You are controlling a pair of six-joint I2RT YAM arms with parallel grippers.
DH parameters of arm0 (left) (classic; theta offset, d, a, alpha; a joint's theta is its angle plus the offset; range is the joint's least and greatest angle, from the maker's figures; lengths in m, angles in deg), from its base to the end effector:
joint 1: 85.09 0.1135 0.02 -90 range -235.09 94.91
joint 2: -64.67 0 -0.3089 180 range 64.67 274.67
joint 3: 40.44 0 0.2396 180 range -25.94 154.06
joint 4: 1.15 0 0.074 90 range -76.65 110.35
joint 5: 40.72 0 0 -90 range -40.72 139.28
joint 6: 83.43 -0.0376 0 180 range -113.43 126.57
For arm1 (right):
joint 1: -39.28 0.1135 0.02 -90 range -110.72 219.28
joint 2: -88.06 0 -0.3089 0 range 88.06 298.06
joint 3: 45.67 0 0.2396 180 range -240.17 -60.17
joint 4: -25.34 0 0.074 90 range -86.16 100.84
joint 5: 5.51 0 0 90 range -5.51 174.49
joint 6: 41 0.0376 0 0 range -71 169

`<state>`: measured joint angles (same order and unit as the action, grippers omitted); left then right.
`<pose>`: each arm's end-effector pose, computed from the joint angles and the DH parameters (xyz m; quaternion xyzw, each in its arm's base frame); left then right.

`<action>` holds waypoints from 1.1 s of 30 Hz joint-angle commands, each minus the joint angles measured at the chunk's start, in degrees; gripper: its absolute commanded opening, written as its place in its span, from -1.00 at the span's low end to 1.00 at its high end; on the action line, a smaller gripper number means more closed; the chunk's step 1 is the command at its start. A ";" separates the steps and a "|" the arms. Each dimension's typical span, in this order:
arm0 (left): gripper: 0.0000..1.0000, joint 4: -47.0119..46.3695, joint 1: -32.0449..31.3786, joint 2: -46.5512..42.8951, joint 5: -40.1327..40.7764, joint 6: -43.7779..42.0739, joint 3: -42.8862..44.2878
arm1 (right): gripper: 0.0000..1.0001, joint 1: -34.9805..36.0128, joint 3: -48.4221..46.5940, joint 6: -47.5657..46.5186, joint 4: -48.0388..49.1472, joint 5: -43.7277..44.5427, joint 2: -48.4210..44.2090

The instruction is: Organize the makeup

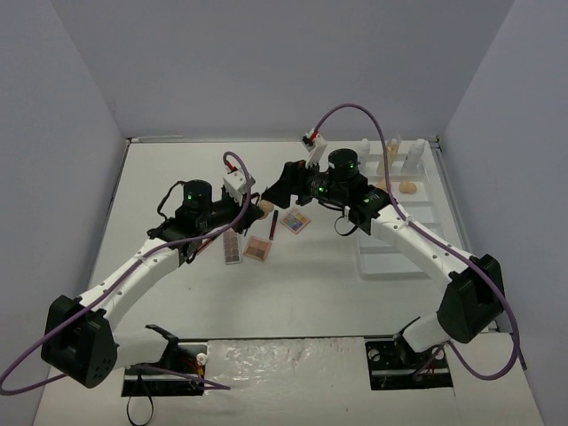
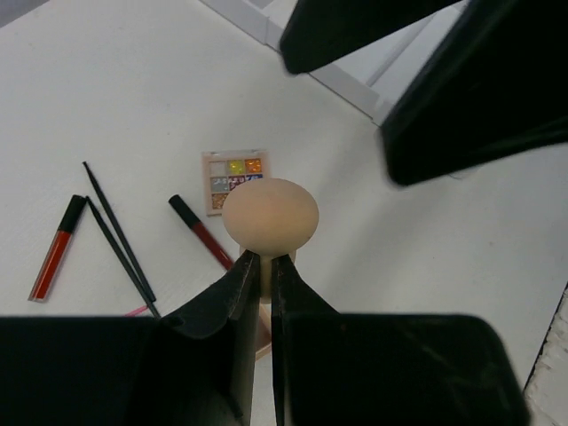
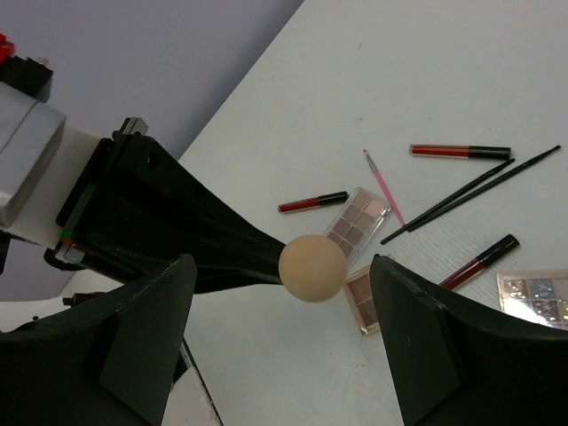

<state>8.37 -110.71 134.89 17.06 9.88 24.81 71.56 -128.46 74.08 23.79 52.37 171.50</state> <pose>0.2227 -0.1290 0.3569 0.3136 0.7124 -0.3594 0.5148 0.2684 0.1932 0.4136 -0.2349 0.6790 0.4947 0.4889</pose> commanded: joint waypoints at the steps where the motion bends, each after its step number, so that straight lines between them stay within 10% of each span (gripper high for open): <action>1: -1.00 -4.85 -1.79 -2.38 -6.27 -2.67 4.99 | 0.52 2.44 -2.35 1.07 5.85 0.16 1.92; 25: -1.00 -9.88 -2.33 -1.14 -3.91 -1.03 3.92 | 0.07 3.94 2.55 1.47 2.09 4.52 1.82; 33: -0.97 -10.93 -2.42 0.55 -3.59 -0.03 4.00 | -0.85 3.79 2.28 0.99 1.94 5.66 1.88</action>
<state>6.60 -112.89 135.68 13.53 8.85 25.74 75.13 -125.90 75.96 24.16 57.09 175.63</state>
